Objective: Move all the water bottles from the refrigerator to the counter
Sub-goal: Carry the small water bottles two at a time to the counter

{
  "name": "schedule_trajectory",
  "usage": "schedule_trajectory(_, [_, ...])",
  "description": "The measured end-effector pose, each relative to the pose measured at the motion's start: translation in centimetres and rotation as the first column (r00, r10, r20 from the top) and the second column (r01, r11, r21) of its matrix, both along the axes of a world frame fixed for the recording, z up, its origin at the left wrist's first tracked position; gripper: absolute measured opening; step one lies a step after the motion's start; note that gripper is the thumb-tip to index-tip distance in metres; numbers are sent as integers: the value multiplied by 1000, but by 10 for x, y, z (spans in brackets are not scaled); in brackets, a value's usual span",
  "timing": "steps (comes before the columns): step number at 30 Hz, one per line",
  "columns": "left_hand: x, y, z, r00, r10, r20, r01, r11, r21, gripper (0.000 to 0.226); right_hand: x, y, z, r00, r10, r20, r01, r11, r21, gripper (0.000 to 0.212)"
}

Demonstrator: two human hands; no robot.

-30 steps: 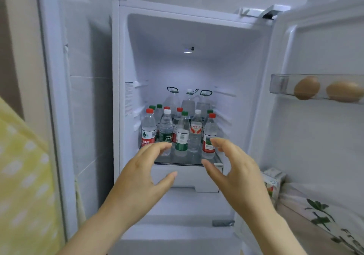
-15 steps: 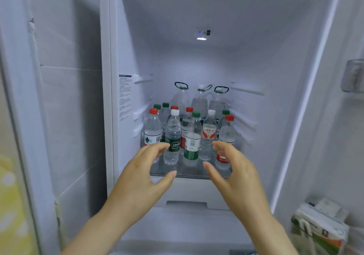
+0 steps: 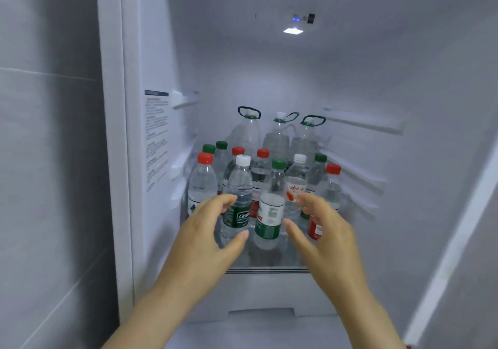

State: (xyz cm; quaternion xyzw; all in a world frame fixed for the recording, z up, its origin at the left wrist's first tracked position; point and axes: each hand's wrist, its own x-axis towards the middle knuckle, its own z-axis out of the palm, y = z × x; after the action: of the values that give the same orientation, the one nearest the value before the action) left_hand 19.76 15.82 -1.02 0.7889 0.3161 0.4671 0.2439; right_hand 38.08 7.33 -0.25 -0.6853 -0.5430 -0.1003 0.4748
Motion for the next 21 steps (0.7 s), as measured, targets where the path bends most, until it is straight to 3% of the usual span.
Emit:
schedule_trajectory(15, [61,73,-27,987,162,22,-158,980,-124,68,57,84,-25,986,36,-164,-47,997,-61,55])
schedule_trajectory(21, [73,88,-40,979,205,7,-201,965,-169,81,69,112,-43,974,47,-223,-74,991,-113,70])
